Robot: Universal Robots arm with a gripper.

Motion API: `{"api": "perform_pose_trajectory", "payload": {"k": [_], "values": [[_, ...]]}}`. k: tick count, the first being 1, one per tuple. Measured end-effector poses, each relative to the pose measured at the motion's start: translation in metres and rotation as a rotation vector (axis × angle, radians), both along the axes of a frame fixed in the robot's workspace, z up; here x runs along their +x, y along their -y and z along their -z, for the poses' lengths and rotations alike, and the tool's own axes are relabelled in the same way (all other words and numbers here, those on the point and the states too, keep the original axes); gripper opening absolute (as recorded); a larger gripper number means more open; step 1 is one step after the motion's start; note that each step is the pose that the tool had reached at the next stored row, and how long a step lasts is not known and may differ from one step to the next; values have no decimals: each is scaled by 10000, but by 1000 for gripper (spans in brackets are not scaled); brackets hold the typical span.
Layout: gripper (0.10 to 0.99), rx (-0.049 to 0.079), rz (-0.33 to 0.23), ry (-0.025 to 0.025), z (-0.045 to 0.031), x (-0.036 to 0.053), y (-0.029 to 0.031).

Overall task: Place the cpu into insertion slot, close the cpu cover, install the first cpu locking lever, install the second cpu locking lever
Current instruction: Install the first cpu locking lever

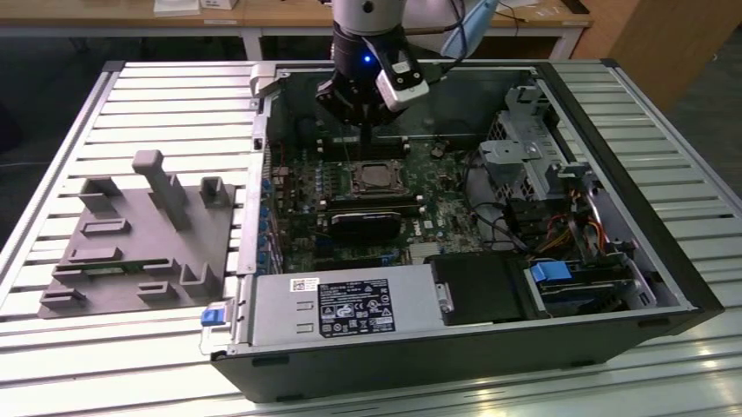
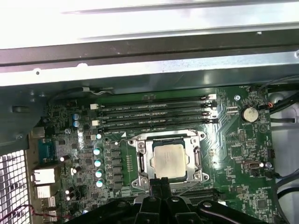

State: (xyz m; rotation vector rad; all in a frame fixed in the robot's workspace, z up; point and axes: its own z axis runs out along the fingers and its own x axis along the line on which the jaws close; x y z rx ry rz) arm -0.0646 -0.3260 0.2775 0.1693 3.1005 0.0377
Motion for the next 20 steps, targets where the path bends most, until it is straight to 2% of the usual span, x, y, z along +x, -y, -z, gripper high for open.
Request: {"api": "perform_pose_trajectory", "payload": {"k": [4, 6, 12, 20], "values": [[106, 38, 1, 6, 4, -57, 5], [106, 104, 0, 14, 10, -99, 8], [106, 450, 0, 60, 33, -238, 21], [106, 855, -3, 180, 70, -430, 30]]}}
